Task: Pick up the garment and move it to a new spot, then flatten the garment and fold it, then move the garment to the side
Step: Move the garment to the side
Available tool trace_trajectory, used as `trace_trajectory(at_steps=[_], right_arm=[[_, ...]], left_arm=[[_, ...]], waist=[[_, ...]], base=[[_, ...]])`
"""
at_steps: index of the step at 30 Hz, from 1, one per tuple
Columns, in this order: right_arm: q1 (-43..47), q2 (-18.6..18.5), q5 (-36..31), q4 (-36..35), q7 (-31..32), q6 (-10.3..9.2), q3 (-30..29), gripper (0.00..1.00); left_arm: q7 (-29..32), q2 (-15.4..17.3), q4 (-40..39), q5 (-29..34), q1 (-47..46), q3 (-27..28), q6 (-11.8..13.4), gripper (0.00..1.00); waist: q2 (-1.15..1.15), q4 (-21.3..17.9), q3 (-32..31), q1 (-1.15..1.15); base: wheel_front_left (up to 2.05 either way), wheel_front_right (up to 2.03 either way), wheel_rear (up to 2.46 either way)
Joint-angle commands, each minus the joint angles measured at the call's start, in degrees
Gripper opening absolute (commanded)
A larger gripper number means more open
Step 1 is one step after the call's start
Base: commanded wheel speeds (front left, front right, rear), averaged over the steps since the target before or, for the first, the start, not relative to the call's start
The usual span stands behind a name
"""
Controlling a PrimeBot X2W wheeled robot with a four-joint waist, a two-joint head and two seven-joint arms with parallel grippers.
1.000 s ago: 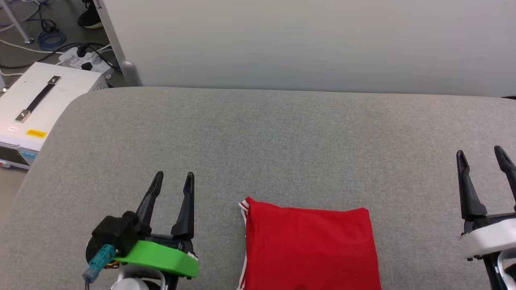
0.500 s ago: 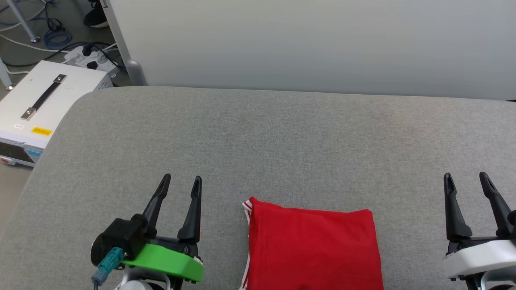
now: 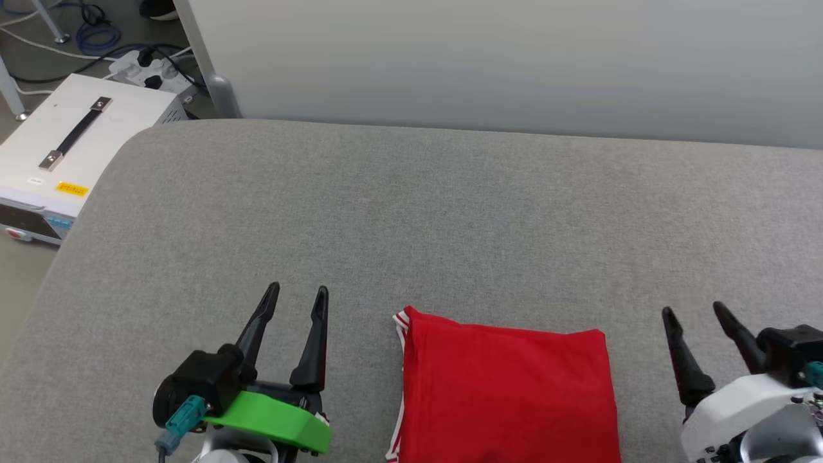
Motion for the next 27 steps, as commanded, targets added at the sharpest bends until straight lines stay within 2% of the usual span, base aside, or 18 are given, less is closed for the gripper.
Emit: trace_trajectory(at_steps=[1, 8, 12, 15, 25, 26, 27], right_arm=[[0.78, -0.82, 0.27, 0.35, 2.69, -0.04, 1.16, 1.00], [0.22, -1.25, 6.56, 2.40, 21.73, -0.04, 5.19, 1.00], [-0.07, -0.83, 7.58, 4.07, 28.88, -0.04, 5.03, 1.00], [-1.21, 0.43, 6.91, 6.06, 32.72, -0.04, 4.69, 1.00], [-3.03, 0.92, 6.52, 11.62, 35.82, -0.04, 7.79, 1.00], [-3.17, 0.79, 6.34, 12.17, 35.83, -0.04, 8.04, 0.44], [-3.36, 0.53, 6.02, 12.72, 35.61, -0.04, 8.40, 0.00]], left_arm=[[-0.33, -0.18, 0.21, -0.17, -0.17, -0.25, -0.34, 1.00], [-0.33, -0.18, 0.35, -0.47, -2.26, -0.80, -0.39, 1.00], [-0.33, -0.14, 0.53, -0.68, -3.37, -2.12, -0.39, 1.00], [-0.33, 0.06, 0.58, -1.05, -4.35, -2.65, -0.40, 1.00], [-0.33, 0.36, 0.79, -0.96, -5.40, -3.05, -0.40, 1.00], [-0.33, 0.36, 0.84, -0.95, -5.45, -3.07, -0.40, 1.00], [-0.33, 0.40, 0.92, -0.92, -5.48, -3.08, -0.40, 1.00]], waist=[[0.00, 0.53, 1.24, 0.00], [0.00, 2.65, 4.22, 0.00], [0.00, 4.32, 5.61, 0.00], [0.00, 5.99, 6.99, 0.00], [0.00, 7.56, 8.42, 0.00], [0.00, 7.58, 8.38, 0.00], [0.00, 7.56, 8.28, 0.00]], base=[[0.00, 0.00, 0.00], [0.00, 0.00, 0.00], [0.00, 0.00, 0.00], [0.00, 0.00, 0.00], [0.00, 0.00, 0.00], [0.00, 0.00, 0.00], [0.00, 0.00, 0.00]])
